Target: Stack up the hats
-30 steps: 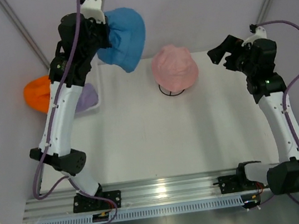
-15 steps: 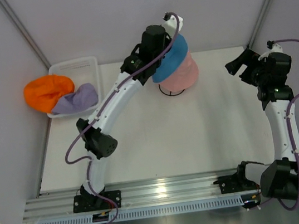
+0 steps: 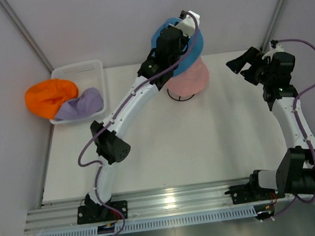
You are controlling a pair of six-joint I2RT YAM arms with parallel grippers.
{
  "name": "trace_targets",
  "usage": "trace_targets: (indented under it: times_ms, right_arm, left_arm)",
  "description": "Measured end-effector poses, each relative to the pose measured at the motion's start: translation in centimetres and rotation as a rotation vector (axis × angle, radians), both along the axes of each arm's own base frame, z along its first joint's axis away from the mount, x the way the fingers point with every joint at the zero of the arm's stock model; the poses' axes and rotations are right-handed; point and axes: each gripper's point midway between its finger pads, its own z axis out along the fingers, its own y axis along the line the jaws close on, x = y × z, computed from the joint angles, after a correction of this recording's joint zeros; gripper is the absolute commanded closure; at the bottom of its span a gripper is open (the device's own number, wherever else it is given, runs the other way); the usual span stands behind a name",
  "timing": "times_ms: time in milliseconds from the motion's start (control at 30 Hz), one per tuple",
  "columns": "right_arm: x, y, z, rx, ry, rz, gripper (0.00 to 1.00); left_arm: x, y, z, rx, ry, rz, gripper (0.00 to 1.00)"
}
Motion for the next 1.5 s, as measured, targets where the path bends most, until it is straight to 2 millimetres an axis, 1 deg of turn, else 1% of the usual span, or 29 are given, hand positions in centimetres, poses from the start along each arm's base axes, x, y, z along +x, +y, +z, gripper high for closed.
trace_targets:
  times_ms: [100, 233, 300, 367, 433, 533, 667, 700, 767, 800, 867, 900, 933, 967, 1033, 1067, 1167, 1200, 1233, 1300, 1333, 1367, 1433, 1500]
  right_arm:
    - [1.3, 1.4, -0.1, 0.059, -0.021, 0.020, 0.00]
    - [2.3, 3.5, -0.4, 0.137, -0.037, 0.046, 0.00]
    - [2.9, 4.3, -0.1, 0.175, -0.053, 0.056, 0.01]
    - [3.6, 4.5, 0.4, 0.213, -0.079, 0.058, 0.01]
    - [4.4, 5.0, 0.7, 0.254, -0.100, 0.065, 0.00]
    - [5.6, 5.9, 0.3, 0.308, -0.108, 0.078, 0.01]
    - [6.8, 7.6, -1.0, 0.375, -0.090, 0.105, 0.07]
    - [7.0, 8.0, -1.4, 0.390, -0.082, 0.111, 0.12]
    - [7.4, 9.0, -2.0, 0.422, -0.069, 0.128, 0.17]
    - [7.6, 9.3, -2.3, 0.434, -0.064, 0.132, 0.23]
    - [7.9, 10.0, -2.9, 0.456, -0.051, 0.143, 0.30]
    - [8.1, 10.3, -3.0, 0.467, -0.044, 0.147, 0.41]
    - [8.4, 10.6, -3.1, 0.471, -0.045, 0.152, 0.46]
    - [8.6, 10.9, -2.9, 0.477, -0.048, 0.159, 0.58]
    - [8.8, 11.2, -2.4, 0.491, -0.061, 0.170, 0.69]
    - [8.9, 11.3, -2.0, 0.494, -0.069, 0.173, 0.83]
    - [9.1, 11.3, -1.1, 0.496, -0.092, 0.177, 1.00]
    - [9.2, 11.2, -0.8, 0.495, -0.097, 0.179, 1.00]
    - [9.2, 11.1, -0.7, 0.492, -0.102, 0.178, 1.00]
    - [9.3, 11.1, -0.6, 0.484, -0.103, 0.178, 1.00]
    - [9.3, 11.1, -0.7, 0.475, -0.100, 0.177, 1.00]
    - [9.3, 11.0, -0.9, 0.467, -0.095, 0.175, 1.00]
    - [9.3, 10.8, -1.2, 0.457, -0.086, 0.169, 1.00]
    - [9.2, 10.7, -1.3, 0.452, -0.081, 0.166, 1.00]
  left_arm:
    - [0.0, -1.2, -0.9, 0.006, 0.002, -0.027, 0.99]
    - [0.1, -2.6, -2.4, 0.033, 0.006, -0.056, 0.99]
    - [0.2, -3.0, -3.2, 0.043, 0.013, -0.065, 0.99]
    - [0.2, -3.3, -3.6, 0.048, 0.019, -0.072, 0.99]
    - [0.2, -3.5, -3.8, 0.049, 0.022, -0.081, 0.99]
    - [0.1, -3.8, -3.9, 0.041, 0.025, -0.092, 0.99]
    - [-0.1, -4.3, -3.9, 0.020, 0.033, -0.113, 0.99]
    - [-0.1, -4.3, -3.9, 0.015, 0.035, -0.117, 0.99]
    - [-0.2, -4.5, -4.0, 0.008, 0.039, -0.125, 0.99]
    - [-0.2, -4.6, -4.1, 0.006, 0.042, -0.130, 0.99]
    - [-0.3, -4.8, -4.2, -0.002, 0.049, -0.137, 0.99]
    - [-0.3, -4.9, -4.3, -0.005, 0.053, -0.139, 0.99]
    - [-0.3, -4.9, -4.5, -0.007, 0.056, -0.141, 0.99]
    - [-0.4, -5.0, -4.6, -0.010, 0.061, -0.144, 0.99]
    - [-0.4, -5.0, -4.9, -0.011, 0.072, -0.146, 0.99]
    - [-0.4, -5.0, -5.1, -0.009, 0.076, -0.146, 0.99]
    - [-0.4, -5.1, -5.7, -0.005, 0.088, -0.145, 0.99]
    - [-0.4, -5.1, -5.8, -0.002, 0.092, -0.145, 0.97]
    - [-0.5, -5.1, -6.0, 0.000, 0.094, -0.145, 0.87]
    - [-0.5, -5.1, -6.3, 0.000, 0.102, -0.145, 0.80]
    - [-0.5, -5.1, -6.5, -0.004, 0.108, -0.144, 0.58]
    - [-0.5, -5.2, -6.6, -0.005, 0.114, -0.146, 0.39]
    - [-0.7, -5.3, -7.0, -0.028, 0.137, -0.148, 0.19]
    - [-0.9, -5.4, -7.2, -0.060, 0.158, -0.145, 0.13]
